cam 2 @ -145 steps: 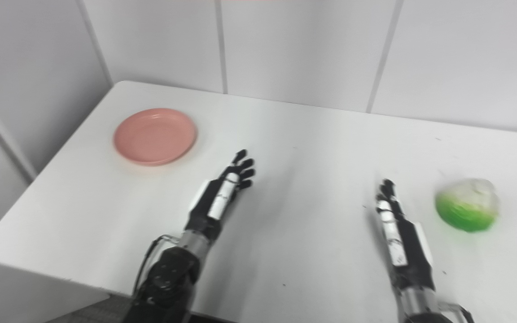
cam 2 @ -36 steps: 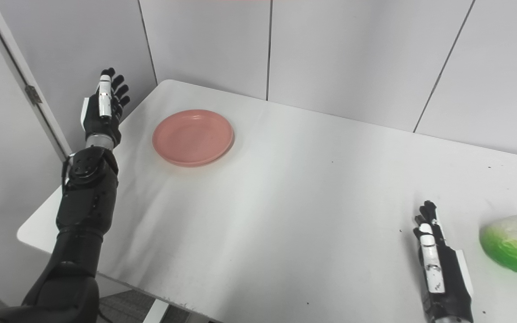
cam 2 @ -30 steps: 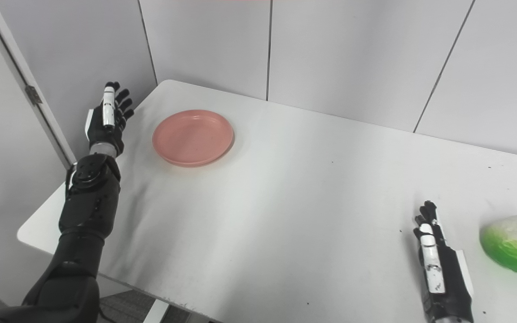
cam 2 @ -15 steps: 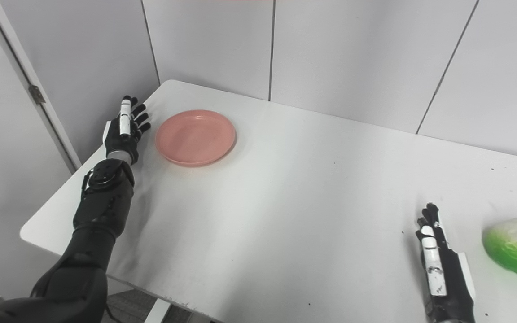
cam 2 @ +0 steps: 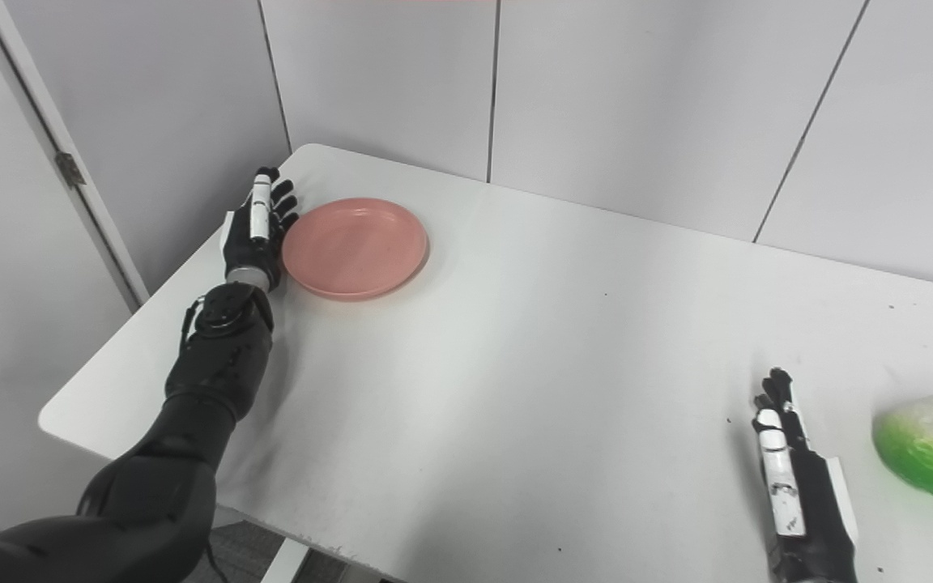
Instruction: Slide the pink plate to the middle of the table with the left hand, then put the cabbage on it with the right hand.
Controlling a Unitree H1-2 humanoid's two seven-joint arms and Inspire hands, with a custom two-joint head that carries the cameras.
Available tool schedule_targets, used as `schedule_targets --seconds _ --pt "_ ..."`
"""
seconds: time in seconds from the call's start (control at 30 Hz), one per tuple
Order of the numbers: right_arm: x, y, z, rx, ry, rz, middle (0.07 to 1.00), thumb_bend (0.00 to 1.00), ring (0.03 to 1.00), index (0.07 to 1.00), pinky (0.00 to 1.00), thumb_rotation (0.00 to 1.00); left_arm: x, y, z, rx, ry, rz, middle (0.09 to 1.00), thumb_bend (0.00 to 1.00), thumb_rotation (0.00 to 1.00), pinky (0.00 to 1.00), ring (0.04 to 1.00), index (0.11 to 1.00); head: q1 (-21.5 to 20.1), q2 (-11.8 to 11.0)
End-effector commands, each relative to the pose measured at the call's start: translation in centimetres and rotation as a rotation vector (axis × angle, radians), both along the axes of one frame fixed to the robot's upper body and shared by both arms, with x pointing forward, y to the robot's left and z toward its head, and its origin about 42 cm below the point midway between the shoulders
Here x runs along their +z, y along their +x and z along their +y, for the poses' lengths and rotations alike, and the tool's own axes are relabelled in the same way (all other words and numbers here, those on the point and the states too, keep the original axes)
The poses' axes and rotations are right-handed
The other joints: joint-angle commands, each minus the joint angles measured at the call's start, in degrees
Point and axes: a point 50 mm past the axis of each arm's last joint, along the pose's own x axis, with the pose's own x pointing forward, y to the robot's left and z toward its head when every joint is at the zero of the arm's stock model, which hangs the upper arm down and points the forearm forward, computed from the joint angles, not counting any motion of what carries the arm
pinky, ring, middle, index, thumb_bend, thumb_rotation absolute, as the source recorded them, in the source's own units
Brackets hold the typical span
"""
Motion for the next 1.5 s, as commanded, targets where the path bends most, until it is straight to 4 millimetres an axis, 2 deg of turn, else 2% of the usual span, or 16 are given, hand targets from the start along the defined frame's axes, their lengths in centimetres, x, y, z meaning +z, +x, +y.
schedule_targets --seconds 0.0,0.2,0.73,1.1,1.47 --pt "0.5 0.1 0.2 0.003 0.013 -0.015 1.0 0.22 0.998 1.0 1.0 1.0 -1.2 0.1 -3.1 -0.099 -0.036 0.042 0.9 0.4 1.0 0.89 0.905 0.888 -0.14 0.09" --pt "0.4 0.1 0.3 0.003 0.006 -0.001 1.0 0.24 0.997 1.0 1.0 1.0 -1.4 -0.4 -5.1 -0.165 -0.013 0.044 0.891 0.41 1.0 0.89 0.895 0.887 -1.51 0.73" --pt "0.4 -0.1 1.1 0.01 -0.001 0.005 0.996 0.32 0.988 1.0 0.99 1.0 -0.5 -1.6 -12.0 -0.357 -0.016 0.056 0.886 0.4 1.0 0.87 0.887 0.875 -6.32 3.31" --pt "0.4 -0.1 1.9 0.026 0.005 0.008 1.0 0.31 0.99 1.0 0.98 1.0 -0.4 -2.2 -16.1 -0.486 0.01 0.074 0.879 0.42 1.0 0.86 0.878 0.876 -9.42 4.58" --pt "0.6 0.0 2.8 0.017 -0.007 0.012 0.991 0.33 0.978 1.0 0.96 1.0 0.0 -4.4 -21.7 -0.628 -0.067 0.063 0.9 0.4 1.0 0.87 0.893 0.891 -12.61 5.95"
